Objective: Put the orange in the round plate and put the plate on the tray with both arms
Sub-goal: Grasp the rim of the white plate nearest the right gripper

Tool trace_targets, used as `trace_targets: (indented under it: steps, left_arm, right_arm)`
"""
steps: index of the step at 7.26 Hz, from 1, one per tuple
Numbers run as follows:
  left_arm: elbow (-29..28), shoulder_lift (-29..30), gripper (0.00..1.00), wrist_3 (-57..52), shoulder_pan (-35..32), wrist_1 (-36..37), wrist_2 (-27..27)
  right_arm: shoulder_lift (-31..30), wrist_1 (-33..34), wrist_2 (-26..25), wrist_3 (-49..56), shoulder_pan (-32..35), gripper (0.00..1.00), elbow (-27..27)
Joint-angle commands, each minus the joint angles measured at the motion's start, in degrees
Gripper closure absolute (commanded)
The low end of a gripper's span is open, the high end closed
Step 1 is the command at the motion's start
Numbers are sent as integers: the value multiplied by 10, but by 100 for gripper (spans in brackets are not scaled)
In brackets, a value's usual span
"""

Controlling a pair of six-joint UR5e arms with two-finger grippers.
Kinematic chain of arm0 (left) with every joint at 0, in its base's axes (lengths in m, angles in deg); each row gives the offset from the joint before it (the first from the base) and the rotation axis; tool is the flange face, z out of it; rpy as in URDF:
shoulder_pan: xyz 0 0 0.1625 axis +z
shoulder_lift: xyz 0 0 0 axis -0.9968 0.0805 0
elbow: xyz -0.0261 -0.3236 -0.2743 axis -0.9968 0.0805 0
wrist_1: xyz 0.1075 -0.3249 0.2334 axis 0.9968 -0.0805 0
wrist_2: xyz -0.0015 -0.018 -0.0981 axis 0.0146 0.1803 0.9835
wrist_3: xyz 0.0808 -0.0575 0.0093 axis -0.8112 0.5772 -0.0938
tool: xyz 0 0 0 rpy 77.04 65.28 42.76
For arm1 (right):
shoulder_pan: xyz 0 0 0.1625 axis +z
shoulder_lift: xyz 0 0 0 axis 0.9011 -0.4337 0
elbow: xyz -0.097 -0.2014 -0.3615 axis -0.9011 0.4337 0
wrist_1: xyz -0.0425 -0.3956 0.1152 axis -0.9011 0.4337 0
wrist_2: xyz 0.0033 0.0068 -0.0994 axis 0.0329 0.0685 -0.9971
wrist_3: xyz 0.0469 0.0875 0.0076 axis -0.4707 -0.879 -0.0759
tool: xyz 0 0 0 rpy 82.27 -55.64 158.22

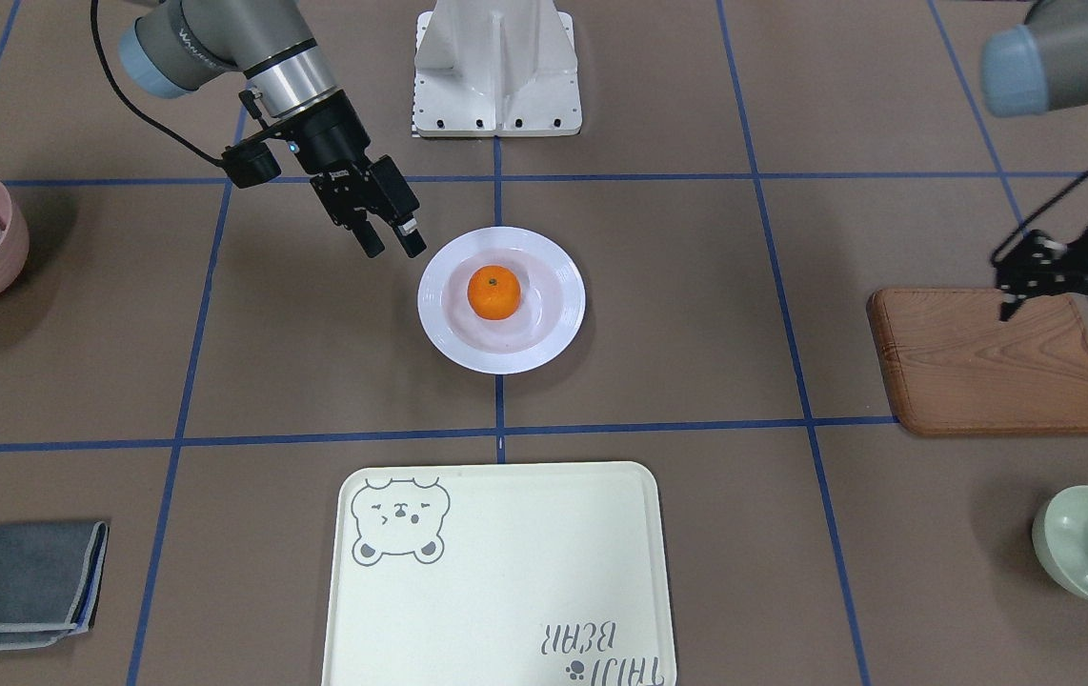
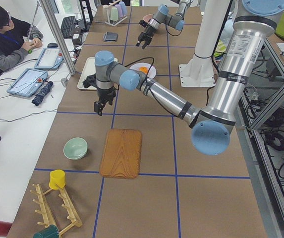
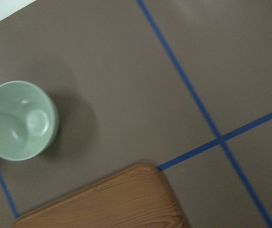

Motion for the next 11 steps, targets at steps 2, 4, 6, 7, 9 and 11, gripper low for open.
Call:
trace_targets:
  steps: [2,4,6,7,9,11]
  left_arm:
    - [-200,-24,0,-211,-186,-12,89]
    - [-196,-69,0,-216,-229,-16,108]
    - [-170,-96,1,-214,-229,-20,118]
    - [-170,-96,0,-213,-229,-20,118]
    - [-169,-96,0,-214,-229,-20,119]
    - [-171,-97,0,-215,-228,-21,119]
  right_arm:
    - [-10,-25,-22,-12,-28,0,0]
    - [-71,-138,-43,-9,-54,0,6]
    - [-61,-143,-122,-11,-119,0,35]
    - [-41,-141,-169,-12,-149,1,56]
    - [-1,-138,-179,-12,-156,3,113]
    - [-1,-134,-175,-10,-153,6,132]
